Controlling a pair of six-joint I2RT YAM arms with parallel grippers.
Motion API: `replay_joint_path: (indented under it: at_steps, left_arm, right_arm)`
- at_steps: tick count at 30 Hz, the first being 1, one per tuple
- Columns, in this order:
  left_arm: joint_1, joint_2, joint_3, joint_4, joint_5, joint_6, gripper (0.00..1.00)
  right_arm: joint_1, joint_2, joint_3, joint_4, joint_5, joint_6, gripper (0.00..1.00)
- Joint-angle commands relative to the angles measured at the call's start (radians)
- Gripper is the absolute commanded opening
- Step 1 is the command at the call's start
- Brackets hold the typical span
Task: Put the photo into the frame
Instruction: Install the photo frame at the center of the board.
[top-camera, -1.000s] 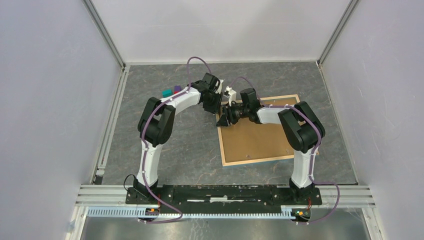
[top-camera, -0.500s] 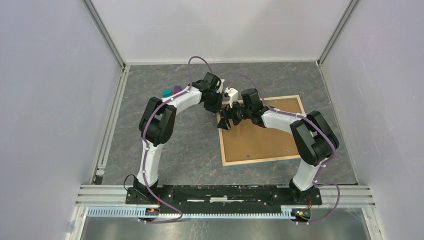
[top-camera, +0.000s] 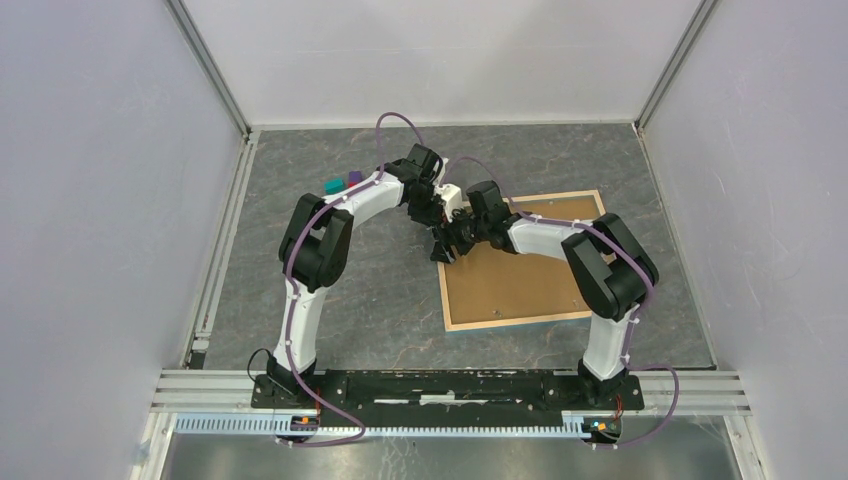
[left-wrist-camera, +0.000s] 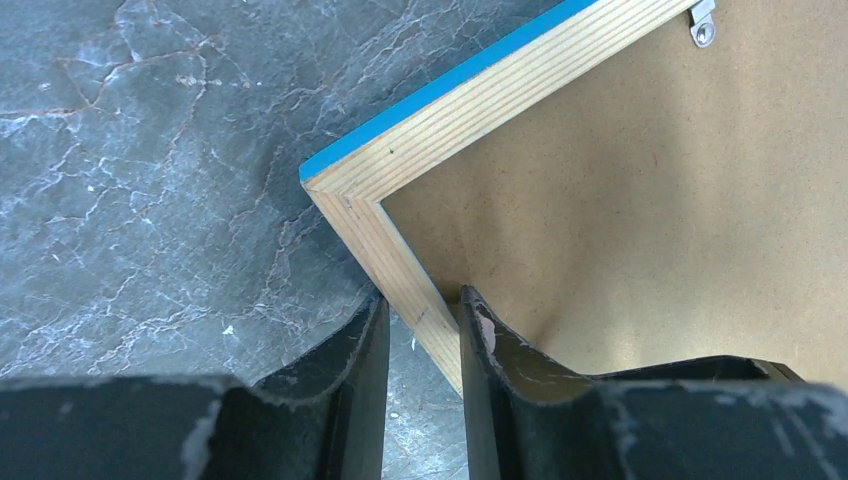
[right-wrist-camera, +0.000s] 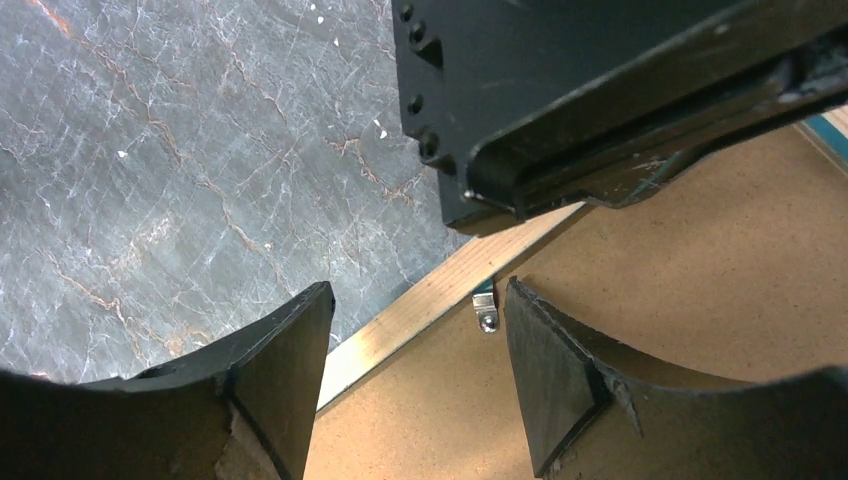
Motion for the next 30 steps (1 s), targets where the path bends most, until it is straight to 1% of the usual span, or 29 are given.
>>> replay_joint_path:
  at_steps: [1, 4, 10, 15, 17, 19, 21, 23, 25, 27, 28, 30]
  left_arm:
    - [-0.015, 0.030, 0.023, 0.011, 0.047, -0.017, 0.02]
    - [-0.015, 0.029, 0.023, 0.011, 0.047, -0.018, 0.02]
    - [-0.015, 0.028, 0.023, 0.011, 0.046, -0.016, 0.02]
    - [-0.015, 0.028, 0.023, 0.011, 0.042, -0.016, 0.02]
    - [-0.015, 0.028, 0.023, 0.011, 0.041, -0.015, 0.02]
    - [-0.015, 0.029, 0.024, 0.011, 0.042, -0.016, 0.02]
    - [-0.015, 0.029, 0.023, 0.011, 0.041, -0.014, 0.02]
    - [-0.015, 0.030, 0.024, 0.008, 0.037, -0.013, 0.02]
    - [-0.015, 0.028, 0.024, 0.008, 0.035, -0.013, 0.02]
    - [-0.015, 0.028, 0.026, 0.008, 0.035, -0.013, 0.02]
    - [-0.014, 0.028, 0.026, 0.007, 0.034, -0.014, 0.02]
    - [-0.014, 0.029, 0.028, 0.003, 0.035, -0.019, 0.02]
  right_arm:
    - [0.008, 0.025, 0.051, -0.041, 0.003, -0.026, 0.69]
    - [0.007, 0.046, 0.072, -0.066, -0.022, -0.029, 0.65]
    - [0.009, 0.039, 0.032, -0.046, -0.121, -0.031, 0.58]
    - [0.009, 0.052, 0.030, -0.066, -0.207, -0.041, 0.48]
    - [0.009, 0.052, 0.022, -0.063, -0.229, -0.041, 0.43]
    - [0.009, 0.053, 0.021, -0.063, -0.242, -0.044, 0.40]
    - [0.009, 0.063, 0.030, -0.067, -0.265, -0.048, 0.32]
    - [0.009, 0.079, 0.048, -0.108, -0.290, -0.057, 0.29]
    - [0.009, 0.086, 0.052, -0.121, -0.316, -0.071, 0.29]
    - [0.009, 0.091, 0.057, -0.138, -0.312, -0.081, 0.32]
    - [0.008, 0.098, 0.070, -0.158, -0.304, -0.091, 0.34]
    - [0.003, 0.093, 0.094, -0.179, -0.249, -0.087, 0.45]
